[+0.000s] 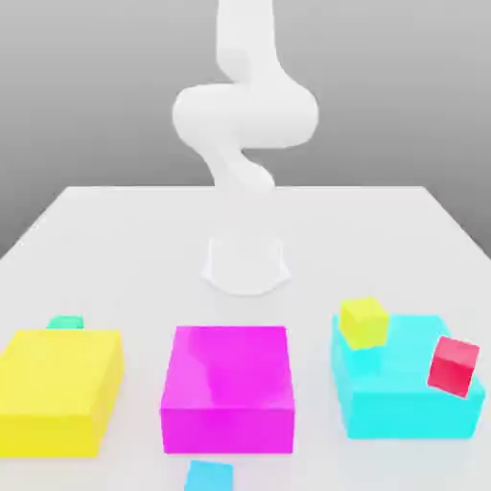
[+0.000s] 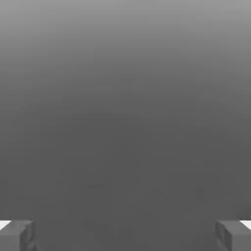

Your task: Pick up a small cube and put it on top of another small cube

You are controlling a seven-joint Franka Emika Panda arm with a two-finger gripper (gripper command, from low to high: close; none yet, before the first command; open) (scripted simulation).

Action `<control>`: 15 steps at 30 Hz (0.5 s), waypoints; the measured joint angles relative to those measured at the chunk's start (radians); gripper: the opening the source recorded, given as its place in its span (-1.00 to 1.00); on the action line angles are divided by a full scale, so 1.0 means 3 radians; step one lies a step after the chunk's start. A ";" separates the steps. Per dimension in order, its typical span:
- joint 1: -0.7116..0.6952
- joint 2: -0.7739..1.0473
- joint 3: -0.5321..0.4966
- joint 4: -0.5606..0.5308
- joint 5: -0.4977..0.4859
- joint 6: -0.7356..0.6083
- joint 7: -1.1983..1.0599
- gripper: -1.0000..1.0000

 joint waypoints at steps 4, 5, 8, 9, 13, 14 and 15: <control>-0.0015 0.0494 -0.0505 -0.0292 0.0029 0.0322 -0.0540 0.00; -0.0021 0.0612 -0.0627 -0.0363 0.0040 0.0399 -0.0673 0.00; -0.0050 0.0969 -0.0986 -0.0574 0.0086 0.0632 -0.1081 0.00; -0.0063 0.1092 -0.1104 -0.0645 0.0107 0.0711 -0.1223 0.00; -0.0121 0.1597 -0.1579 -0.0934 0.0215 0.1030 -0.1816 0.00; -0.0142 0.1722 -0.1685 -0.1004 0.0249 0.1107 -0.1966 0.00; -0.0162 0.1847 -0.1791 -0.1074 0.0283 0.1183 -0.2115 0.00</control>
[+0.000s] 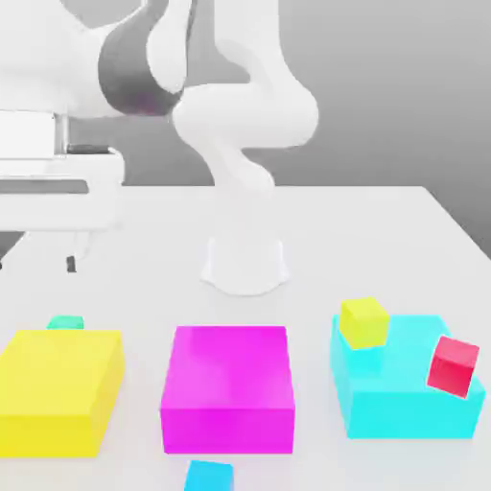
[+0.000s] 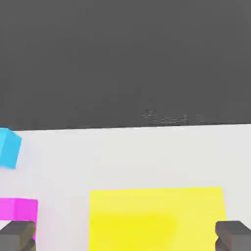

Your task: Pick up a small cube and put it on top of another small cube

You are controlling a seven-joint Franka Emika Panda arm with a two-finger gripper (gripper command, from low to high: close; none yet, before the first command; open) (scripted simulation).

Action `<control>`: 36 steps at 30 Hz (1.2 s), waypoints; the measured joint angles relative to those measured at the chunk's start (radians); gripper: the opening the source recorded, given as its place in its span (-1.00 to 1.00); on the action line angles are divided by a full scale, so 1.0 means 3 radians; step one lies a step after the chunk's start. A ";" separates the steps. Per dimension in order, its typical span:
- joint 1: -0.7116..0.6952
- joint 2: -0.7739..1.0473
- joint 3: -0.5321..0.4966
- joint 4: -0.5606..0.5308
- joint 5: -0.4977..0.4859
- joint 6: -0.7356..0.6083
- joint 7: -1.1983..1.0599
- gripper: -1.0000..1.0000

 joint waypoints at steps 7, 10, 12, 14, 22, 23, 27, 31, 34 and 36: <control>-0.0457 0.0812 -0.0261 -0.0390 0.0374 0.0492 -0.1010 0.00; -0.0648 0.1031 0.0001 -0.0348 0.0764 0.0620 -0.1338 0.00; -0.0814 0.1167 0.0225 -0.0305 0.1033 0.0699 -0.1546 0.00; -0.0998 0.1299 0.0468 -0.0261 0.1293 0.0778 -0.1744 0.00; -0.1586 0.1661 0.1202 -0.0143 0.1950 0.1014 -0.2245 -1.00; -0.1586 0.1661 0.1202 -0.0143 0.1950 0.1012 -0.2245 -1.00; -0.1587 0.1660 0.1203 -0.0143 0.1950 0.1007 -0.2245 -1.00; -0.1216 0.1448 0.0751 -0.0210 0.1592 0.0862 -0.1972 -1.00; -0.0951 0.1253 0.0398 -0.0278 0.1192 0.0747 -0.1668 -1.00; -0.0809 0.1116 0.0191 -0.0324 0.0903 0.0671 -0.1449 -1.00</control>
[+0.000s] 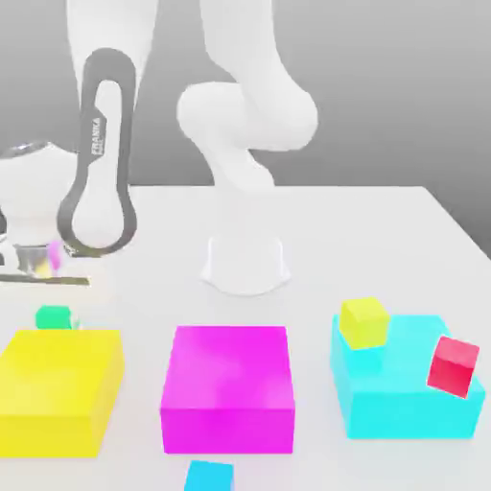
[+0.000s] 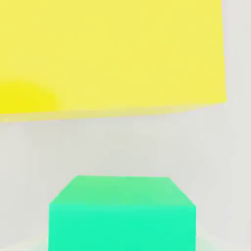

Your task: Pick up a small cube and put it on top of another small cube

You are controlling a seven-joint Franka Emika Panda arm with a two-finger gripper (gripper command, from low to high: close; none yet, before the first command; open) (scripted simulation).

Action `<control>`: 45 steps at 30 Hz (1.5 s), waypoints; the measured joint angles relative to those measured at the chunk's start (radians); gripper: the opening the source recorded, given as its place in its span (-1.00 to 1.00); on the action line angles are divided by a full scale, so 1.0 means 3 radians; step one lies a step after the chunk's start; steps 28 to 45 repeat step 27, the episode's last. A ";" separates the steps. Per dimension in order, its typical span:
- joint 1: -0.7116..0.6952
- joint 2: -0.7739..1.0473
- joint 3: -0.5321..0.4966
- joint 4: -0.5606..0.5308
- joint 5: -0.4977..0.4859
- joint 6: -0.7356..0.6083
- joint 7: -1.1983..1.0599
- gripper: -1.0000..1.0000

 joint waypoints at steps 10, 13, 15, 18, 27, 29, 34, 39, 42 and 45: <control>0.0747 -0.0243 0.0063 0.0469 -0.0690 -0.0424 0.0941 -1.00; 0.1071 -0.0120 0.0306 0.0805 -0.0710 -0.0661 0.1349 -1.00; 0.1291 -0.0037 0.0476 0.1024 -0.0723 -0.0818 0.1619 -1.00; 0.1586 0.0064 0.0703 0.1298 -0.0738 -0.1021 0.1974 -1.00; 0.1658 0.0655 0.0988 0.1474 -0.0489 -0.0789 0.2083 1.00; 0.1658 0.0655 0.0988 0.1474 -0.0489 -0.0789 0.2083 1.00; 0.1658 0.0655 0.0988 0.1474 -0.0489 -0.0789 0.2083 1.00; 0.1658 0.0655 0.0988 0.1474 -0.0489 -0.0789 0.2083 1.00; 0.1658 0.0655 0.0988 0.1474 -0.0489 -0.0789 0.2083 1.00; 0.1658 0.0655 0.0988 0.1474 -0.0489 -0.0789 0.2083 1.00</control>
